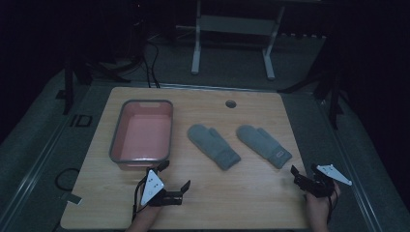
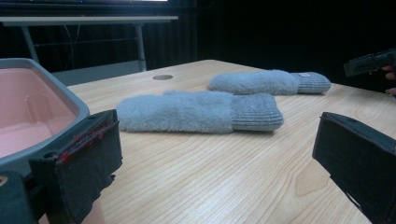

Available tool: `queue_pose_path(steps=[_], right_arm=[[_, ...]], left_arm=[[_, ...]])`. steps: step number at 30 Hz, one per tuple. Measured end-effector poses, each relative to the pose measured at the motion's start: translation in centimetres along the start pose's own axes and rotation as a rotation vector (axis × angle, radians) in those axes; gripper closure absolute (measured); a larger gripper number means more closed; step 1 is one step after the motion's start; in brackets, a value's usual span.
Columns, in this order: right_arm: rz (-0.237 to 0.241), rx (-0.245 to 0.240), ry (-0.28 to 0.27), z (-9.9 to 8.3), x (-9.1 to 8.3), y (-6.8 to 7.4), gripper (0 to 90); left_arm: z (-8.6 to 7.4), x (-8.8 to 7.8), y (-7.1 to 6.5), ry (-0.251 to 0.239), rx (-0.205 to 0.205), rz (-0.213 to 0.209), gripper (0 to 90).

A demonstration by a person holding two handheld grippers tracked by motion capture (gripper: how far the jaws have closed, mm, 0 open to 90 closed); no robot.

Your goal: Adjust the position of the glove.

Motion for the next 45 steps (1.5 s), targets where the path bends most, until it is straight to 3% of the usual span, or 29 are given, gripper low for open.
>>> queue_pose_path(steps=[4, 7, 9, 13, 16, 19, 21, 29, 32, 40, 43, 45], right_arm=[[0.024, -0.005, 0.025, -0.1, 0.0, 0.2, 13.3], [0.007, -0.057, 0.031, 0.4, -0.3, 0.5, 13.3], [0.012, -0.059, 0.021, 1.0, -0.6, 0.9, 13.7], [0.086, -0.070, 0.048, 2.1, -0.7, 2.2, 15.7], [0.106, -0.101, 0.053, 2.9, -0.7, 3.3, 18.2], [0.133, -0.101, 0.052, 3.6, -0.7, 4.0, 18.6], [0.188, -0.098, 0.057, 4.9, -0.7, 5.0, 18.3], [0.257, -0.170, 0.059, 8.0, -0.5, 7.5, 14.3], [0.301, -0.189, 0.085, 9.2, 0.0, 8.9, 13.9], [0.381, -0.246, 0.147, 10.2, 1.3, 11.9, 13.4], [0.436, -0.243, 0.161, 10.3, 2.1, 13.3, 13.0], [0.468, -0.268, 0.170, 10.3, 2.7, 14.3, 12.7]], left_arm=[[0.0, 0.0, 0.0, 0.002, -0.003, 0.003, 1.5], [0.0, 0.0, 0.1, 0.002, -0.008, 0.004, 1.5], [0.0, 0.0, 0.1, 0.003, -0.010, 0.004, 1.5], [0.0, 0.0, 0.1, 0.002, -0.008, 0.005, 1.5], [0.0, 0.0, 0.1, 0.003, -0.010, 0.004, 1.5], [0.0, 0.0, 0.1, 0.003, -0.014, 0.004, 1.5], [0.0, 0.0, 0.1, 0.002, -0.017, 0.002, 1.5], [0.0, 0.0, 0.1, 0.004, -0.020, -0.002, 1.5], [0.0, 0.0, 0.1, 0.004, -0.022, -0.002, 1.5], [0.0, 0.0, 0.1, 0.005, -0.023, -0.003, 1.5], [0.0, 0.0, 0.2, 0.005, -0.023, -0.003, 1.5], [0.0, 0.0, 0.2, 0.006, -0.023, -0.004, 1.5]])
Point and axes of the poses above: each handheld gripper's, and its own axes: x roughly forward along the jaws, z roughly out of its top, y roughly to its left, the point moved 6 cm from there along x, roughly forward along the jaws, and after that the axes turned 5 degrees about z, right-handed, at the moved point
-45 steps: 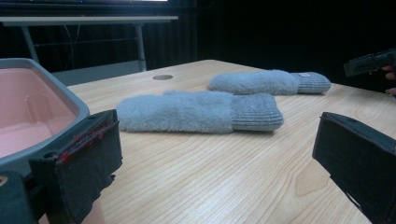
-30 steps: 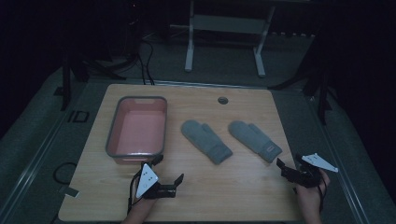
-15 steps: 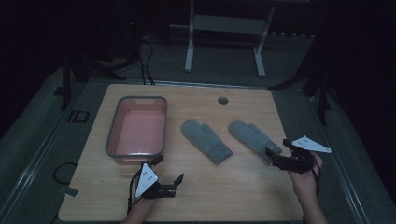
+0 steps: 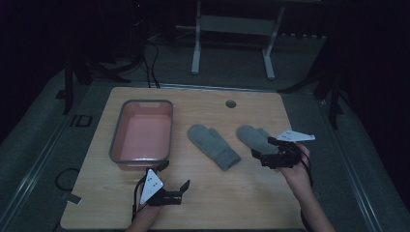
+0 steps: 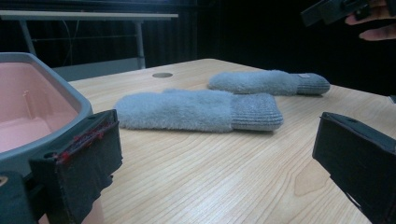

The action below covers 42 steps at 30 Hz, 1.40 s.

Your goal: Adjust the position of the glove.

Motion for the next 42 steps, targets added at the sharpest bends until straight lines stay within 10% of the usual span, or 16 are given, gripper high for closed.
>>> queue_pose_path(steps=[20, 23, 29, 42], right_arm=[[0.070, -0.108, 0.118, 2.4, 9.6, 4.0, 19.2], [0.036, -0.215, 0.142, 2.6, 11.7, 4.3, 27.7], [0.096, -0.157, 0.204, 2.4, 14.5, 4.5, 40.2], [0.058, -0.114, 0.305, 0.9, 18.0, 3.7, 50.3]], left_arm=[[0.0, 0.0, -0.1, 0.000, -0.007, -0.020, 1.5], [0.0, 0.0, -0.1, 0.000, -0.009, -0.024, 1.5], [0.0, 0.0, -0.1, -0.001, -0.010, -0.027, 1.5], [0.0, -0.1, -0.1, 0.001, -0.021, -0.035, 1.5]])
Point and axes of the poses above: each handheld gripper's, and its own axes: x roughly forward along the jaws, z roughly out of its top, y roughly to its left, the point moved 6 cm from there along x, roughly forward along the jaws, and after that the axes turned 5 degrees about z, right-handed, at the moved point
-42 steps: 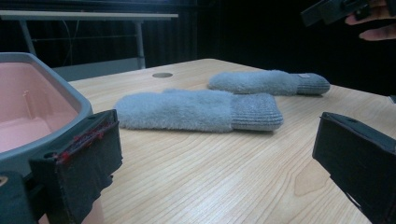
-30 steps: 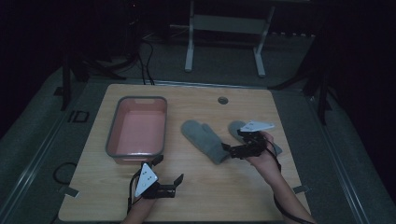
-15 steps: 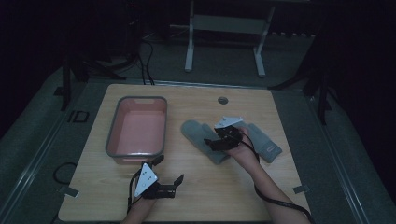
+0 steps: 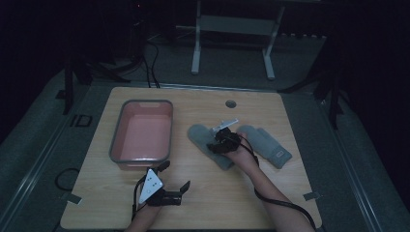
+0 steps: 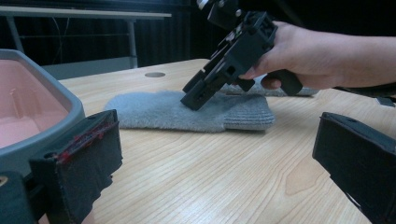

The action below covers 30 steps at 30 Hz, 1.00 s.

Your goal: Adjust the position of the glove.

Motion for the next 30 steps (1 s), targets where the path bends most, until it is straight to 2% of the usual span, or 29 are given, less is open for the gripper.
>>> queue_pose_path(steps=[2, 6, 9, 11, 15, 21, 22, 25, 28, 30], right_arm=[[-0.008, -0.022, 0.020, -0.3, 0.5, 0.1, 51.5], [-0.028, -0.040, 0.019, -0.6, 0.8, 0.2, 52.1], [-0.068, -0.054, 0.024, -0.6, 1.0, 0.5, 49.6], [-0.081, -0.059, 0.026, -0.7, 1.0, 0.7, 52.1], [-0.070, -0.005, 0.015, -0.7, 1.0, 0.7, 67.4], [-0.072, 0.098, -0.023, -0.5, 0.5, 0.6, 80.8], [-0.076, 0.121, -0.031, -0.3, 0.3, 0.6, 82.4], [-0.083, 0.142, -0.037, -0.1, -0.1, 0.8, 84.1], [-0.089, 0.195, -0.067, 0.2, -0.9, 1.1, 84.3], [-0.121, 0.213, -0.092, 0.5, -1.8, 1.3, 84.4]], left_arm=[[0.0, 0.0, 0.0, 0.000, 0.000, 0.000, 1.5], [0.0, 0.0, 0.0, 0.001, 0.004, 0.000, 1.6], [0.0, 0.0, 0.0, 0.002, 0.002, 0.000, 1.5], [0.0, 0.0, 0.0, 0.002, 0.002, 0.000, 1.6], [0.0, 0.0, 0.0, 0.002, 0.002, 0.000, 1.5], [0.0, 0.0, 0.0, 0.003, 0.002, 0.001, 1.6], [0.0, 0.0, 0.0, 0.003, 0.002, 0.002, 1.6], [0.0, 0.0, 0.0, 0.005, 0.004, 0.001, 1.6], [0.0, 0.0, -0.1, 0.005, 0.005, -0.001, 1.6], [0.0, 0.0, -0.1, 0.005, 0.006, 0.000, 1.6]])
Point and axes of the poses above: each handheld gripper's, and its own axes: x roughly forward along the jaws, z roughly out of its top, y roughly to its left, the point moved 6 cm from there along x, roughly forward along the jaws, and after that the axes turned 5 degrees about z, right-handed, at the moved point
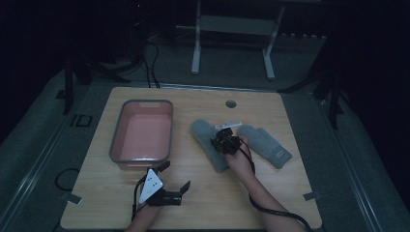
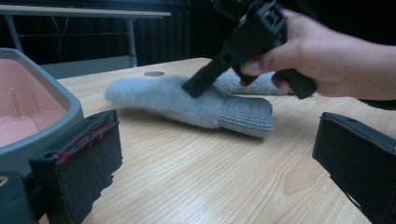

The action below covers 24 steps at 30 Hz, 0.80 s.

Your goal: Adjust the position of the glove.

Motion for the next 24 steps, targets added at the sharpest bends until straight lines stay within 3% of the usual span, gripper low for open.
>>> queue_pose_path(steps=[9, 12, 17, 24], right_arm=[[-0.122, 0.204, -0.105, 0.5, -3.5, -0.2, 84.3], [-0.132, 0.307, -0.105, -0.5, -3.1, -0.7, 84.3], [-0.161, 0.414, -0.076, -2.2, -1.6, -1.9, 83.8], [-0.178, 0.450, -0.076, -2.9, -0.4, -2.5, 81.2]], left_arm=[[0.0, 0.0, -0.1, 0.002, 0.006, -0.001, 1.6], [0.0, 0.0, -0.1, 0.002, 0.009, -0.002, 1.6], [0.0, 0.0, -0.1, 0.002, 0.009, -0.004, 1.6], [0.0, 0.0, -0.1, 0.004, 0.007, -0.006, 1.6]])
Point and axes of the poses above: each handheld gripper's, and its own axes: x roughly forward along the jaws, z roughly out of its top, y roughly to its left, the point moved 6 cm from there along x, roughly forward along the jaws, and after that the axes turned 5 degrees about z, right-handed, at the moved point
